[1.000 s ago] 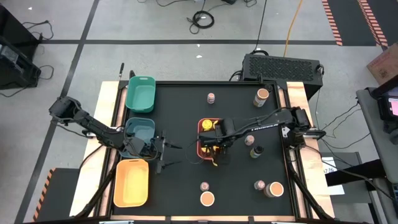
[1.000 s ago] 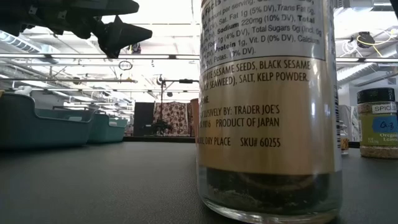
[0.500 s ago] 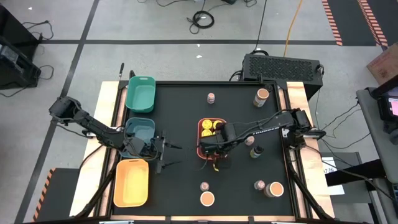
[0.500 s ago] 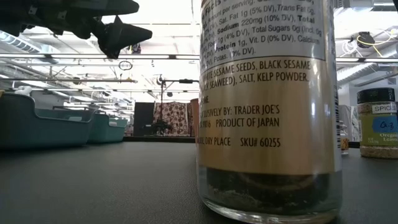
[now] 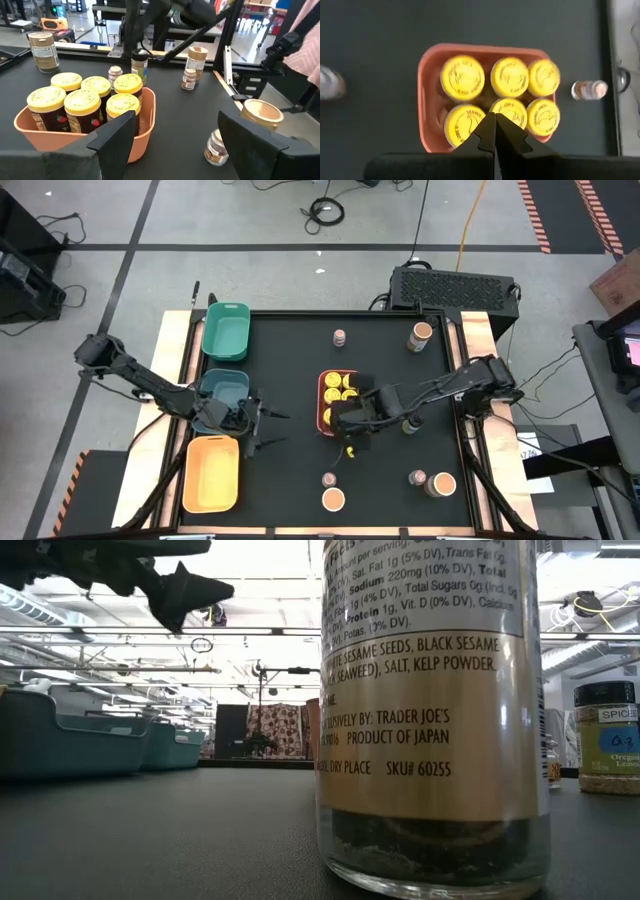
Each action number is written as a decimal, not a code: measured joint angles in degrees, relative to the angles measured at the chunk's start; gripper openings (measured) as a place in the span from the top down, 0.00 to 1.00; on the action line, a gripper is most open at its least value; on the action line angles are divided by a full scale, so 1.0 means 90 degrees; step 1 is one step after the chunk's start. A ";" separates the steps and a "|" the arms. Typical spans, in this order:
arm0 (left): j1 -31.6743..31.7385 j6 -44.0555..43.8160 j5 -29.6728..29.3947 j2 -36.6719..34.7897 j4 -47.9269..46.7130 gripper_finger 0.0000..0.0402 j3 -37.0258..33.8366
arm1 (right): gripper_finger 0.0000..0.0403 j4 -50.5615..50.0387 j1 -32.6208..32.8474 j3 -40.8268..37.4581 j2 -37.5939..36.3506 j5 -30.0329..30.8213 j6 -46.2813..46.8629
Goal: Sort spices by type
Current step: Put the yellow seasoning bottle in the orange bin
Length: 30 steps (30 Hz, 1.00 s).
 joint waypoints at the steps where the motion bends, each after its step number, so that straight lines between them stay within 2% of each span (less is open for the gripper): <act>1: -0.0020 -0.0001 0.0000 -0.0099 -0.0058 0.29 0.0000 | 1.00 0.0137 0.0044 -0.0012 -0.0078 0.0081 0.0027; 4: -0.0086 -0.0004 -0.0049 -0.0345 -0.0290 0.29 0.0002 | 1.00 0.0996 0.0145 -0.0432 -0.0375 0.0168 -0.0064; 12: -0.0222 -0.0004 -0.0204 -0.0421 -0.0331 0.29 0.0002 | 1.00 0.3160 0.0118 -0.2310 -0.1343 0.0162 0.0081; 17: -0.0222 0.0027 -0.0409 -0.0419 -0.0435 0.29 0.0002 | 1.00 0.4301 0.0118 -0.3228 -0.1769 0.0486 0.0232; 24: -0.0203 0.0038 -0.0418 -0.0419 -0.0463 0.29 0.0002 | 1.00 0.4999 0.0123 -0.4206 -0.1799 0.0683 0.0869; 30: -0.0203 0.0033 -0.0478 -0.0416 -0.0568 0.29 0.0002 | 1.00 0.5018 0.0252 -0.4328 -0.1796 0.0704 0.1159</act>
